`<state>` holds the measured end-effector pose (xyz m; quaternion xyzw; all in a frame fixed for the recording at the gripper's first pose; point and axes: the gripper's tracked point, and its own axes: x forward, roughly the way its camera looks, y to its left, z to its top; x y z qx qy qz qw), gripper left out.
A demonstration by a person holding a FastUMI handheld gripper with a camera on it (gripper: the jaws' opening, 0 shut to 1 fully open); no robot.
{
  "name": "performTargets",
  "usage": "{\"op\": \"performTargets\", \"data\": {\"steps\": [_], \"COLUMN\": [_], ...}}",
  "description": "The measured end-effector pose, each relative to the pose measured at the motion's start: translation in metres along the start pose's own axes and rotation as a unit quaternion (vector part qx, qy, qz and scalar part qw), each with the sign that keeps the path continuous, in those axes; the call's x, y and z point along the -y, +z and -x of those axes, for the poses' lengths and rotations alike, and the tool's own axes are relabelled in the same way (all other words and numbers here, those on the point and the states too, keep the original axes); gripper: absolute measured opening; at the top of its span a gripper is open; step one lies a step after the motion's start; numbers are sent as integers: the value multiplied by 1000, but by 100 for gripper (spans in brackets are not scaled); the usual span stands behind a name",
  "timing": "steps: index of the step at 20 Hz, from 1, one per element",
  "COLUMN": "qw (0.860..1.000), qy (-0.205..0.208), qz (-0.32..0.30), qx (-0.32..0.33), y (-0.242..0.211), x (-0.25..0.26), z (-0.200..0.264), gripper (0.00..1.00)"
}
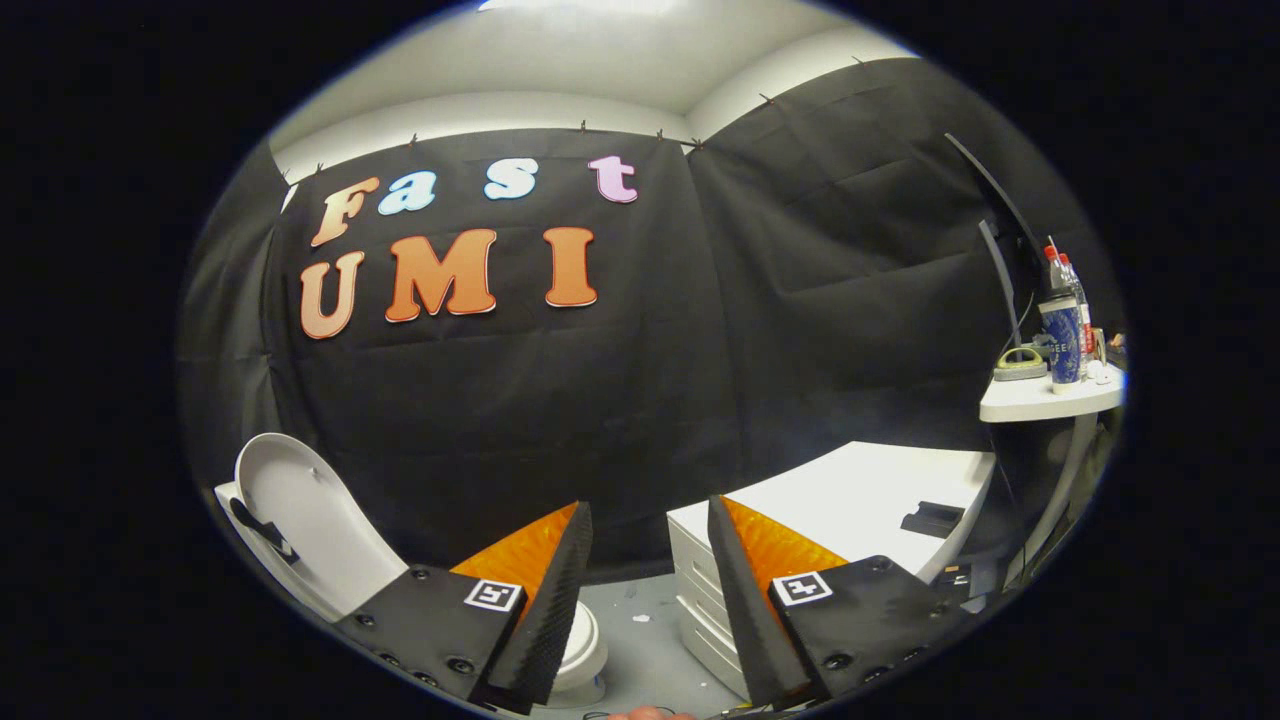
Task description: Open the toilet lid.
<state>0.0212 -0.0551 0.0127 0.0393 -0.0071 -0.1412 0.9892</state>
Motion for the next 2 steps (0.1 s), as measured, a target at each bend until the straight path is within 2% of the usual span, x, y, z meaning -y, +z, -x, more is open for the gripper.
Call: {"op": "performTargets", "data": {"steps": [2], "qw": [1000], "qy": [11], "qz": [4], "qx": [-1], "y": [-3], "x": [-8], "z": [0], "gripper": [76]}}
